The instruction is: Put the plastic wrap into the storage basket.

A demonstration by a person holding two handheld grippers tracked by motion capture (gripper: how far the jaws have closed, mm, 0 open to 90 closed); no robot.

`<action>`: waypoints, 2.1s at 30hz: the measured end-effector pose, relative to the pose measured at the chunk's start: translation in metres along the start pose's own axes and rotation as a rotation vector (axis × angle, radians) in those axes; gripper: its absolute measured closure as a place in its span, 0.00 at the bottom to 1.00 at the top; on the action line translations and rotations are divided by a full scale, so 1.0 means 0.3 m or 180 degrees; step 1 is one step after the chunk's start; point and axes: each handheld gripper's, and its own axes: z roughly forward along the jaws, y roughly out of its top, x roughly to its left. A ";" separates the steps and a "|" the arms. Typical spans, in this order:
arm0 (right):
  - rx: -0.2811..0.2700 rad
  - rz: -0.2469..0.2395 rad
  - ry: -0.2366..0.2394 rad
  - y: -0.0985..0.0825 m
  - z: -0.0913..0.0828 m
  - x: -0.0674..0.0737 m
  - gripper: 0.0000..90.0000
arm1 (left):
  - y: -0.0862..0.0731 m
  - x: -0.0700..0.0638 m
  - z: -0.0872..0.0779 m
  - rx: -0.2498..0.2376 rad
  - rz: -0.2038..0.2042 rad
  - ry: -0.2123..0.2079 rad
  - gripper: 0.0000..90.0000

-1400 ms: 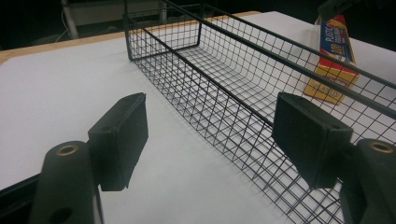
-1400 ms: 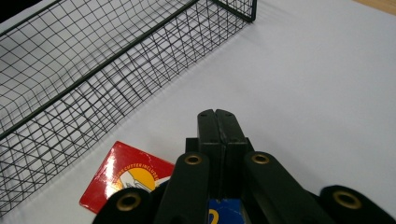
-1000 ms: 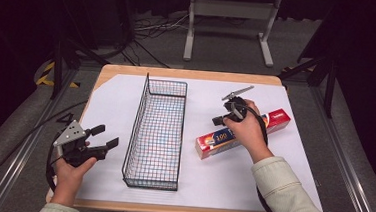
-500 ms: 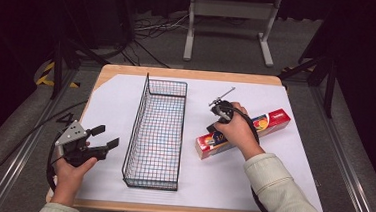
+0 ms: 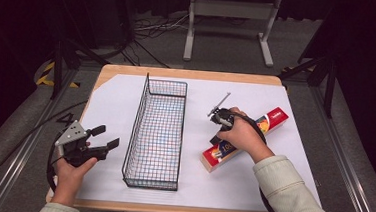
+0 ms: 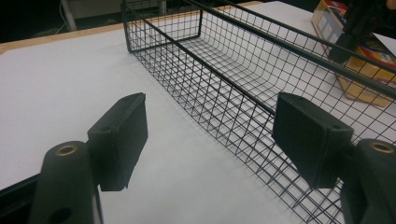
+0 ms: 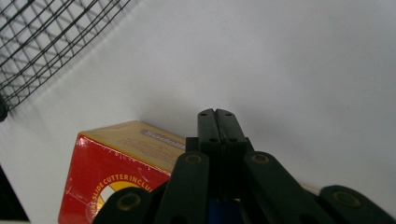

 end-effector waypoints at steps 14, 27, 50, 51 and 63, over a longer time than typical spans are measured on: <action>0.0451 -0.0142 0.0194 -0.100 -0.010 0.053 1.00 | 0.000 0.000 -0.001 -0.0013 -0.0003 0.0017 0.30; 0.0346 -0.0173 0.0225 -0.133 -0.027 0.042 1.00 | 0.000 -0.001 -0.001 -0.0010 -0.0008 0.0024 0.30; -0.1661 0.0142 -0.0283 -0.294 -0.262 -0.038 1.00 | -0.003 0.000 -0.001 0.0013 -0.0012 0.0099 0.29; -0.1707 0.0155 -0.0298 -0.304 -0.268 -0.042 1.00 | -0.003 0.002 -0.002 0.0010 -0.0005 0.0105 0.29; -0.1875 0.0545 -0.0518 -0.425 -0.322 -0.130 1.00 | -0.006 0.005 -0.004 0.0023 -0.0026 0.0134 0.30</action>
